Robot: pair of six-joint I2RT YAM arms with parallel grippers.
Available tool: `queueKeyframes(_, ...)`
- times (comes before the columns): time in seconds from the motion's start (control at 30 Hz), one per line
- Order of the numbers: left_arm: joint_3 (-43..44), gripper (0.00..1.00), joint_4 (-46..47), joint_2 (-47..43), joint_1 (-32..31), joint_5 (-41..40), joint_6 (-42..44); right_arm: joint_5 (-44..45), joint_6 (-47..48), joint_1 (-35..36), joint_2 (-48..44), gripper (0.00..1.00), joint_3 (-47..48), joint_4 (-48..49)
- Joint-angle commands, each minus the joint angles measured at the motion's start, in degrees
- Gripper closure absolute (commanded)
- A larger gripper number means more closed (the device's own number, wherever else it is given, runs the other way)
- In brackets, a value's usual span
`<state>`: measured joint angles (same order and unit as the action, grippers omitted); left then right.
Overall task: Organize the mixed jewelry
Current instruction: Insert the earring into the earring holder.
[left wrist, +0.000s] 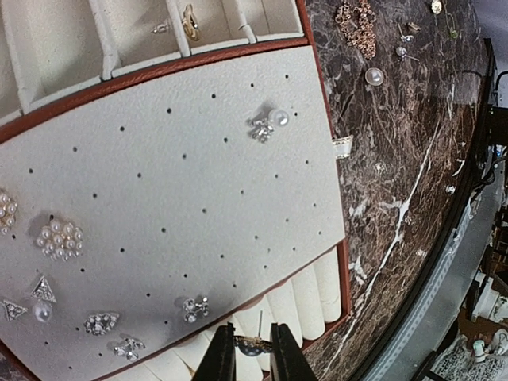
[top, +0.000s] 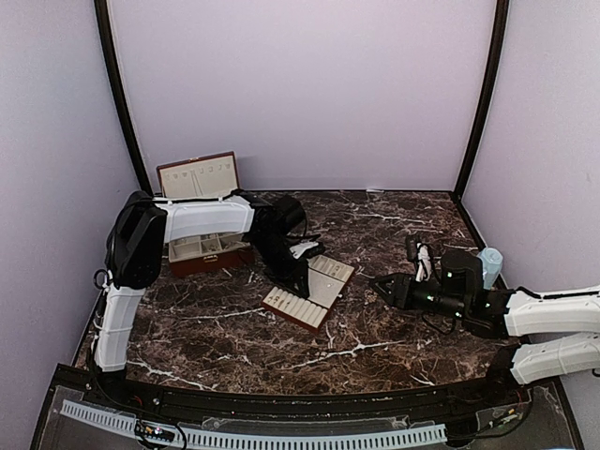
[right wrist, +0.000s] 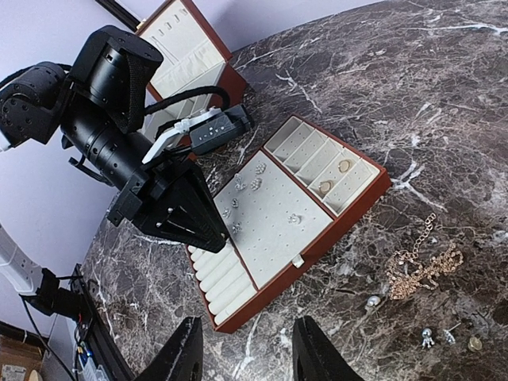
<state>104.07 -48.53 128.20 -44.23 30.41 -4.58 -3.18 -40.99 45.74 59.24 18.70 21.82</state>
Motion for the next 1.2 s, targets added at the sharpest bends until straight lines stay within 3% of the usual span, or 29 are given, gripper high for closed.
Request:
queueKeyframes(0.0,1.8,0.91,-2.0,0.1,0.2,-1.0,1.2,0.9,0.1,-0.1,-1.2,0.61,-0.7,0.2)
queueKeyframes(1.17,5.9,0.91,-5.4,3.6,0.2,-3.1,2.3,1.1,0.0,-0.1,-1.4,0.61,-1.1,-0.9)
